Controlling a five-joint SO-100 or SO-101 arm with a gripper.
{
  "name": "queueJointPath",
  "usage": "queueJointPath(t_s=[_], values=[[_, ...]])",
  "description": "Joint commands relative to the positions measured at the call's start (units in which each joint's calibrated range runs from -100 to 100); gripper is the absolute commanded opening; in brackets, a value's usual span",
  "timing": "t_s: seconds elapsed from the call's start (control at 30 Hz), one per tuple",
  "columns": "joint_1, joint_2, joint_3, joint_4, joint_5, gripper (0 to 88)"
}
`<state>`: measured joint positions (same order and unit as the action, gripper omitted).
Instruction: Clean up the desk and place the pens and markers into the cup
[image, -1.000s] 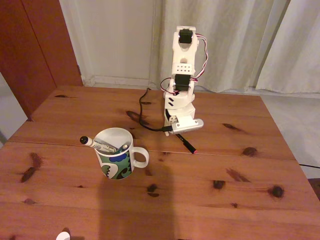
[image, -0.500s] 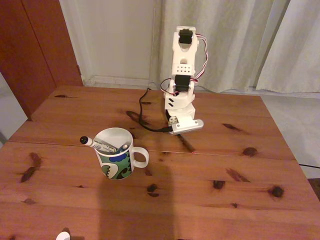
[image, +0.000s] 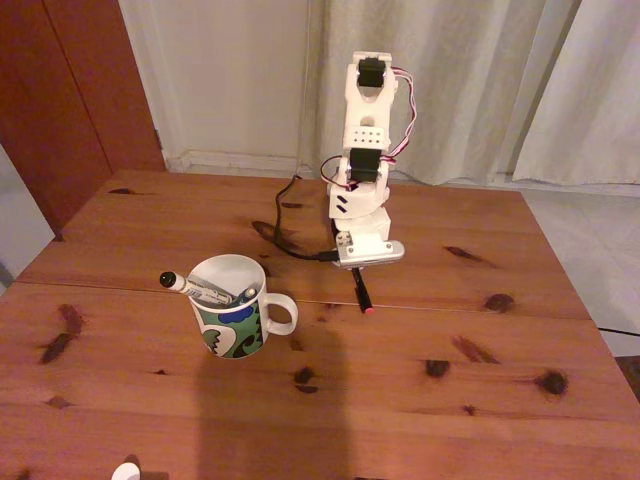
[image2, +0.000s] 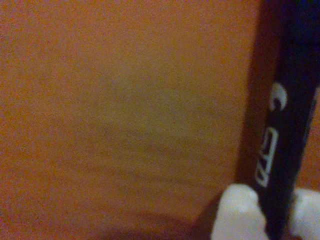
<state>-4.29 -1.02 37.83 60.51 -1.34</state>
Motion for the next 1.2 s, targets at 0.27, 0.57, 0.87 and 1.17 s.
queueJointPath(t_s=[0.27, 0.57, 0.87, 1.17], values=[[0.15, -20.21, -5.64, -2.84, -10.23, 0.9], [2.96, -28.23, -4.83, -17.46, -15.05, 0.9], [9.16, -29.06, -4.83, -29.07, -15.00, 0.9], [17.60, -25.26, -5.19, -37.93, -15.00, 0.9]])
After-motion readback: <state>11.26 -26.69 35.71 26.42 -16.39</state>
